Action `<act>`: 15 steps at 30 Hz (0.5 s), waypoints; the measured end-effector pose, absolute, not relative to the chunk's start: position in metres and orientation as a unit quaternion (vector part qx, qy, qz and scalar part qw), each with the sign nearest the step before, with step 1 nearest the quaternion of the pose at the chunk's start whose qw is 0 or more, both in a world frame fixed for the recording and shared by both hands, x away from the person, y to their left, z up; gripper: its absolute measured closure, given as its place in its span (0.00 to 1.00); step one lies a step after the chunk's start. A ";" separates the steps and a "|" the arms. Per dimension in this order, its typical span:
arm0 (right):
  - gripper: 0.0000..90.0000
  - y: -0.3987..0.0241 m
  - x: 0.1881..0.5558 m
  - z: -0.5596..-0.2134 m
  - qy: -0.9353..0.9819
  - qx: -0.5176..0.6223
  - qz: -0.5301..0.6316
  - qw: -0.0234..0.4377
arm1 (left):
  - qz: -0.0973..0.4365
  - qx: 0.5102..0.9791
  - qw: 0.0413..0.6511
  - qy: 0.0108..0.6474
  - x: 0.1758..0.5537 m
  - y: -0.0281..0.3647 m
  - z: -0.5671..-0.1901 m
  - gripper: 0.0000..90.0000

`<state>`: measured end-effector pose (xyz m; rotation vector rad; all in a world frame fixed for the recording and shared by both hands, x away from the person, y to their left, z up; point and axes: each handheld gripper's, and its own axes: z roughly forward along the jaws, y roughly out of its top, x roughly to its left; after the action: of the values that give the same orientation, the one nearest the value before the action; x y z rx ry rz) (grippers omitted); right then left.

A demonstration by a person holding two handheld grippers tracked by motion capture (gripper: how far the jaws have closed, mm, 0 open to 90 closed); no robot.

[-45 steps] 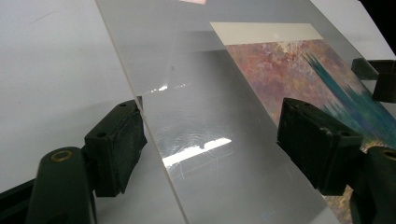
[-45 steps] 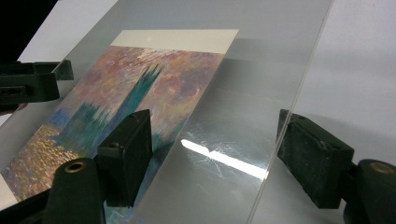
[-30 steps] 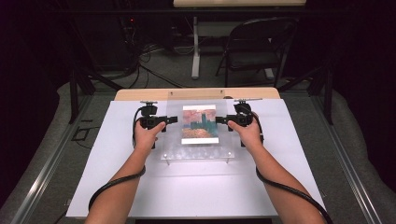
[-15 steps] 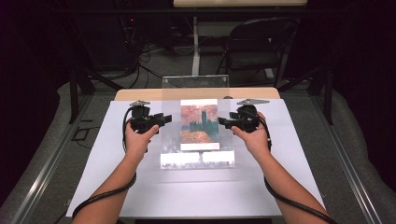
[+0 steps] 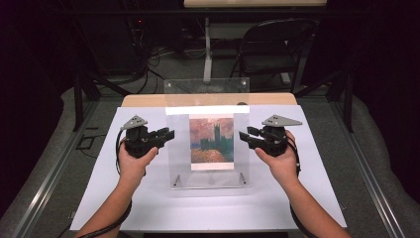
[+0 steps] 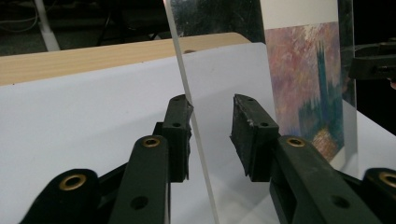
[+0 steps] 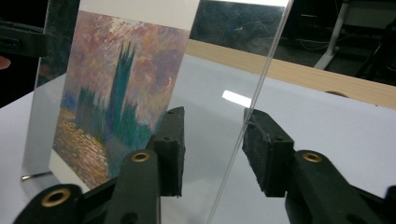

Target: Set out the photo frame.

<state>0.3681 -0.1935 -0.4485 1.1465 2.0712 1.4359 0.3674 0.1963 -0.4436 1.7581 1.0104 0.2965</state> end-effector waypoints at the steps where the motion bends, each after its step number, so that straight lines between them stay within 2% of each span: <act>1: 0.69 -0.195 0.359 -0.446 0.735 0.402 0.512 0.188 | 0.126 0.732 0.523 0.417 0.358 0.197 -0.442 0.78; 8: 0.76 -0.199 0.335 -0.444 0.734 0.395 0.517 0.197 | 0.137 0.729 0.536 0.403 0.332 0.199 -0.442 0.83; 15: 0.82 -0.208 0.308 -0.448 0.731 0.374 0.539 0.185 | 0.143 0.738 0.541 0.376 0.305 0.204 -0.443 0.85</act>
<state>0.3082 -0.2080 -0.4484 1.0549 2.0609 1.5189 0.3053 0.2038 -0.4431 1.7541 0.8944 0.3397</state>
